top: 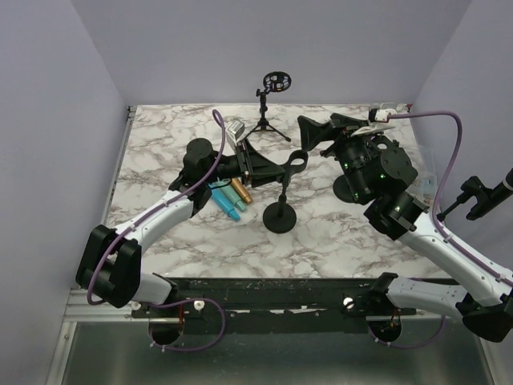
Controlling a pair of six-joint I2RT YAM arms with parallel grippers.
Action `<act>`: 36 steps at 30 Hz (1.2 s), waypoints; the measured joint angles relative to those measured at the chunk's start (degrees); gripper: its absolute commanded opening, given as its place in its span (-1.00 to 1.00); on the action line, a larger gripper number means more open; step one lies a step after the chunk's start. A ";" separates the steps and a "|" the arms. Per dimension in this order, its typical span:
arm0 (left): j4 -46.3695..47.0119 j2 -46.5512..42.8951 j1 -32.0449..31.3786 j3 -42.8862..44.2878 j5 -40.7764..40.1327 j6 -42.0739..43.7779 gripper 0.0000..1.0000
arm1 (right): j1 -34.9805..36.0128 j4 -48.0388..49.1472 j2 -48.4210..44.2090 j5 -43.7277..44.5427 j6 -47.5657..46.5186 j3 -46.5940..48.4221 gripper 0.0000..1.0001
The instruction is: Remove the microphone from the stand
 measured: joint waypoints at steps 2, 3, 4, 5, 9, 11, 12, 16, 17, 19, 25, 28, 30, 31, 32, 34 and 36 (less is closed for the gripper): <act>-0.57 -0.98 -0.42 -1.73 -0.96 2.40 -1.00 | 0.00 0.02 0.00 0.00 0.00 -0.44 0.96; -0.74 -1.11 -0.50 -2.54 -1.29 3.37 -1.00 | 0.00 0.00 0.00 0.02 0.00 -0.76 0.96; -0.92 -1.07 -0.66 -3.78 -1.84 4.55 -1.00 | 0.00 -0.02 0.00 0.04 0.00 -1.16 0.96; -1.11 -0.85 -0.72 -4.74 -2.27 5.44 -1.00 | 0.00 -0.04 0.00 0.11 0.00 -1.53 0.96; -1.46 1.92 -0.92 -7.43 -3.34 9.16 -1.00 | 0.00 -0.66 0.00 0.61 0.28 -3.80 0.96; 0.85 4.35 -0.92 -8.17 -2.60 9.14 -1.00 | 0.00 -1.64 -0.17 0.72 0.90 -5.14 0.96; 1.36 4.61 -0.92 -8.00 -2.60 9.51 -1.00 | 0.00 -2.27 -0.28 0.72 1.36 -5.86 0.96; 4.98 6.47 -0.85 -8.24 -2.21 9.33 -0.89 | 0.00 -5.73 -0.57 0.87 3.13 -8.37 0.96; 5.20 6.54 -0.83 -8.24 -2.21 9.29 -0.78 | 0.00 -6.56 -0.74 0.90 3.63 -9.14 0.96; 5.38 6.51 -0.81 -8.17 -2.21 9.33 -0.45 | 0.00 -8.35 -1.20 0.92 4.68 -10.62 0.96; 2.51 5.33 -0.81 -7.45 -2.49 10.99 0.29 | 0.00 -12.59 -1.95 0.96 7.78 -13.16 0.97; -0.31 4.28 -0.46 -7.54 -3.30 12.92 0.78 | 0.00 -13.64 -1.90 0.79 9.53 -13.33 1.00; -2.86 3.78 -0.33 -7.82 -3.82 14.43 0.89 | 0.00 -14.01 -1.68 0.04 11.10 -13.33 0.99; -4.00 3.45 -0.20 -8.02 -3.96 15.06 0.91 | 0.00 -14.14 -1.53 -0.28 11.78 -13.33 0.99; -4.74 3.13 -0.07 -8.07 -4.07 15.58 0.92 | 0.00 -14.47 -1.22 -0.74 12.66 -13.33 1.00; -7.43 1.53 0.24 -8.07 -4.72 17.59 0.92 | 0.00 -15.39 -0.52 -1.73 14.60 -13.33 0.99; -10.45 -0.50 0.79 -8.13 -5.22 19.91 0.92 | 0.00 -15.78 0.09 -2.64 16.70 -13.49 1.00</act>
